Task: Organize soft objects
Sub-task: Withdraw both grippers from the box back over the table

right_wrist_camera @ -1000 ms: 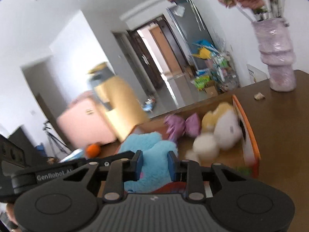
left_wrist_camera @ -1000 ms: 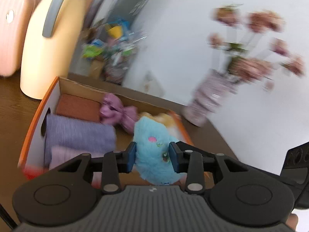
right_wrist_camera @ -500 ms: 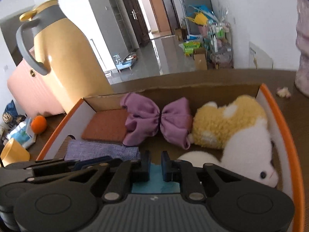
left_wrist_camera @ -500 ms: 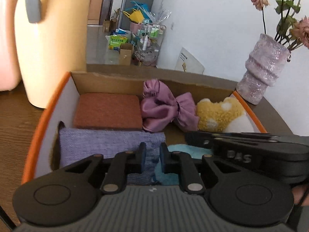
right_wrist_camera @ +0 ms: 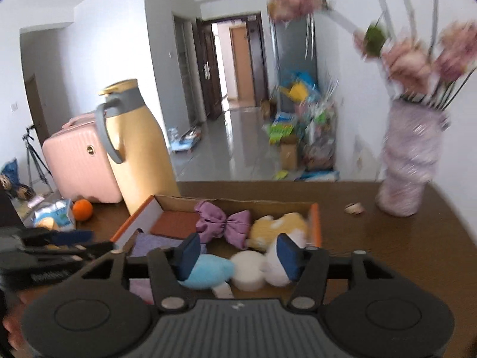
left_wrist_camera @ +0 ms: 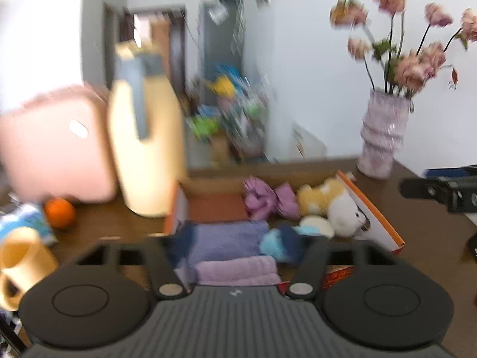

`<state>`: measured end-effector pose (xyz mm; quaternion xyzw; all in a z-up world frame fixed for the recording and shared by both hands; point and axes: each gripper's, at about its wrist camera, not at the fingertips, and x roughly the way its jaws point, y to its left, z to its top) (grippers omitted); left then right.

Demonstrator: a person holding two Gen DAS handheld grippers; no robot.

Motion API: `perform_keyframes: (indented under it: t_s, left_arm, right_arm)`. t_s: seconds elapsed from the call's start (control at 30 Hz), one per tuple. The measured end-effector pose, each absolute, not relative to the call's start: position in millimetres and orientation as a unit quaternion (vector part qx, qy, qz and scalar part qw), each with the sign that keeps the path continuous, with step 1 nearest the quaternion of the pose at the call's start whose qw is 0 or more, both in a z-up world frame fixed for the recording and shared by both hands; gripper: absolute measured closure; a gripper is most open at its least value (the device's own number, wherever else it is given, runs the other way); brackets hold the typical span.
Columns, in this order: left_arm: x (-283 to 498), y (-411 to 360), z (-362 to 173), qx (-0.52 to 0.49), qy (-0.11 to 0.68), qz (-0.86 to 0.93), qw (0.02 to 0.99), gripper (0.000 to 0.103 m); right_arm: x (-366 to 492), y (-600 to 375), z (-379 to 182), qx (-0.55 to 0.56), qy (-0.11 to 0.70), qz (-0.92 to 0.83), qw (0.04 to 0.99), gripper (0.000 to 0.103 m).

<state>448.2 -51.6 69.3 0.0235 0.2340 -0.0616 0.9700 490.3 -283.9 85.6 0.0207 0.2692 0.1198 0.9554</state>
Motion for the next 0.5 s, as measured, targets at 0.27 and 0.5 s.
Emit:
perform_keyframes:
  t_s: [0.27, 0.5]
  left_arm:
    - [364, -51, 54, 0.015, 0.105, -0.016, 0.994, 0.002]
    - [341, -49, 52, 0.009, 0.100, -0.016, 0.995, 0.002]
  right_arm:
    - [379, -277, 57, -0.086, 0.096, 0.081, 0.988, 0.004]
    - [348, -285, 55, -0.041, 0.088, 0.071, 0.993, 0.003]
